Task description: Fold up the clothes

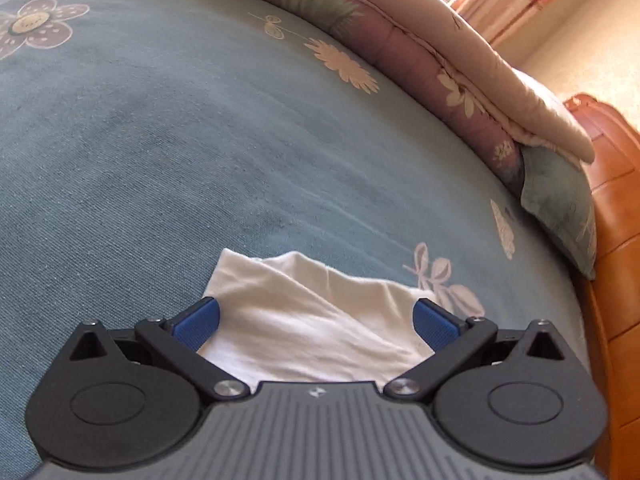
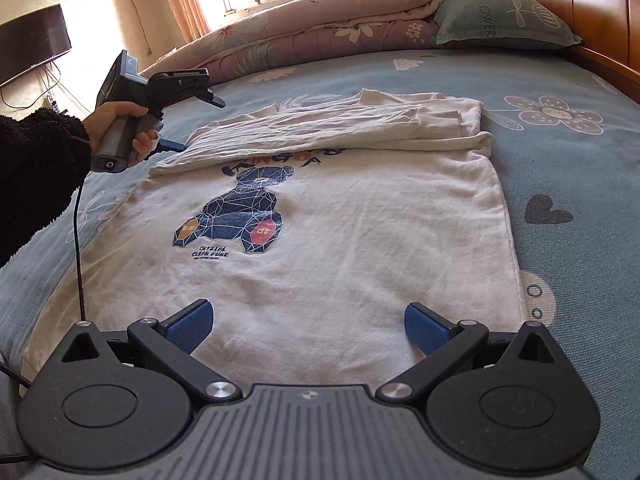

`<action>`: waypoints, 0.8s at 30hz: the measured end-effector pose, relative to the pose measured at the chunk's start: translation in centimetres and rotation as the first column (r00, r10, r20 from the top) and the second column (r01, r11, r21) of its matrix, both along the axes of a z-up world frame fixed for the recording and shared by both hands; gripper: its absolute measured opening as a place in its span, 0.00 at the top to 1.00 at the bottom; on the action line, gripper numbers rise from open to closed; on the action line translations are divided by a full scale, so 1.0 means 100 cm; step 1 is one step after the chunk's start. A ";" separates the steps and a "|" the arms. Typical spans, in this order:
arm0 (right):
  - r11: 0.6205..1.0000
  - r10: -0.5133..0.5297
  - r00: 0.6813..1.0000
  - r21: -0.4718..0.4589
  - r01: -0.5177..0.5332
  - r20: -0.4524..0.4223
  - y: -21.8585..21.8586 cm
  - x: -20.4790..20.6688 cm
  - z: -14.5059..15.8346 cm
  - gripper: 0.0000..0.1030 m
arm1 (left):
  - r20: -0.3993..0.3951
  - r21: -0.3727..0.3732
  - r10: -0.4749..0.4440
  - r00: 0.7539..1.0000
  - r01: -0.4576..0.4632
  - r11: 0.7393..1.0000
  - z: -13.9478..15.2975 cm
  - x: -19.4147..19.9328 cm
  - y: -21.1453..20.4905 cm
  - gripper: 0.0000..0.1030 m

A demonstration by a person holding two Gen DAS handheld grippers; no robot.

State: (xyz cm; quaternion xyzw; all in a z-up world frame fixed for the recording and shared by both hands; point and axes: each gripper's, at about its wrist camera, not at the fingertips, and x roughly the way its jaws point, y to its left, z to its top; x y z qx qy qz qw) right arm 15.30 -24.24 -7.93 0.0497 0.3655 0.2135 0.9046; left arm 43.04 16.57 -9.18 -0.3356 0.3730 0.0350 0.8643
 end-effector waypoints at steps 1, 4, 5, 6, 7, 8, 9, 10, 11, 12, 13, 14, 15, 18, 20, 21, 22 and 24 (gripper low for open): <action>1.000 0.000 1.000 -0.001 0.000 0.000 0.000 0.000 0.000 0.00 | 0.025 -0.020 -0.003 1.000 0.003 1.000 0.003 -0.002 0.001 0.01; 1.000 -0.001 1.000 -0.001 0.001 0.002 0.000 0.000 0.000 0.00 | 0.066 -0.062 -0.072 0.995 0.076 0.995 0.008 -0.003 -0.005 0.01; 1.000 0.000 1.000 -0.004 0.000 0.003 0.001 0.000 0.000 0.00 | 0.068 -0.078 -0.104 0.992 0.109 0.991 0.007 -0.002 -0.009 0.01; 1.000 0.001 1.000 -0.007 -0.001 0.005 0.001 0.000 0.000 0.00 | 0.064 -0.080 -0.131 0.989 0.136 0.987 0.005 0.000 -0.014 0.01; 1.000 0.003 1.000 -0.014 -0.003 0.008 0.002 -0.001 -0.001 0.00 | 0.053 -0.063 -0.146 0.988 0.149 0.987 0.002 0.003 -0.018 0.01; 1.000 0.006 1.000 -0.023 -0.006 0.012 0.004 -0.001 -0.001 0.00 | 0.042 -0.038 -0.151 0.988 0.153 0.987 -0.002 0.007 -0.021 0.01; 0.999 0.009 1.000 -0.033 -0.009 0.017 0.005 -0.001 -0.001 0.00 | 0.035 -0.015 -0.150 0.988 0.151 0.988 -0.006 0.011 -0.022 0.01; 0.999 0.012 1.000 -0.043 -0.011 0.021 0.006 -0.001 -0.002 0.00 | 0.039 0.007 -0.146 0.989 0.146 0.989 -0.009 0.015 -0.023 0.01; 0.999 0.015 1.000 -0.053 -0.014 0.025 0.007 -0.002 -0.002 0.00 | 0.039 0.027 -0.142 0.989 0.141 0.990 -0.011 0.019 -0.024 0.01; 0.998 0.019 0.999 -0.062 -0.017 0.028 0.009 -0.002 -0.003 0.00 | 0.031 0.043 -0.138 0.990 0.136 0.990 -0.011 0.022 -0.025 0.01; 0.997 0.022 0.999 -0.071 -0.020 0.031 0.010 -0.002 -0.003 0.00 | 0.023 0.060 -0.133 0.991 0.132 0.989 -0.010 0.026 -0.026 0.01; 0.997 0.024 0.999 -0.076 -0.021 0.033 0.010 -0.002 -0.003 0.00 | 0.011 0.075 -0.133 0.991 0.132 0.988 -0.008 0.028 -0.028 0.01; 0.997 0.024 0.999 -0.079 -0.022 0.034 0.011 -0.003 -0.003 0.00 | -0.004 0.094 -0.141 0.990 0.141 0.986 -0.004 0.030 -0.031 0.01; 0.997 0.022 0.999 -0.070 -0.019 0.031 0.009 -0.003 -0.003 0.00 | 0.005 0.147 -0.193 0.981 0.190 0.971 0.014 0.016 -0.042 0.01; 0.998 0.019 0.999 -0.062 -0.017 0.029 0.008 -0.002 -0.002 0.00 | 0.021 0.117 -0.255 0.967 0.251 0.961 0.020 0.000 -0.050 0.01; 0.998 0.018 0.999 -0.060 -0.017 0.027 0.008 -0.002 -0.002 0.00 | 0.027 0.098 -0.285 0.958 0.281 0.955 0.022 -0.007 -0.054 0.01; 0.998 0.018 0.999 -0.059 -0.017 0.027 0.008 -0.003 -0.002 0.00 | 0.025 0.082 -0.311 0.950 0.308 0.948 0.021 -0.014 -0.057 0.01; 0.998 0.019 0.999 -0.060 -0.017 0.026 0.008 -0.003 -0.002 0.00 | -0.014 0.064 -0.332 0.943 0.332 0.941 0.011 -0.021 -0.061 0.01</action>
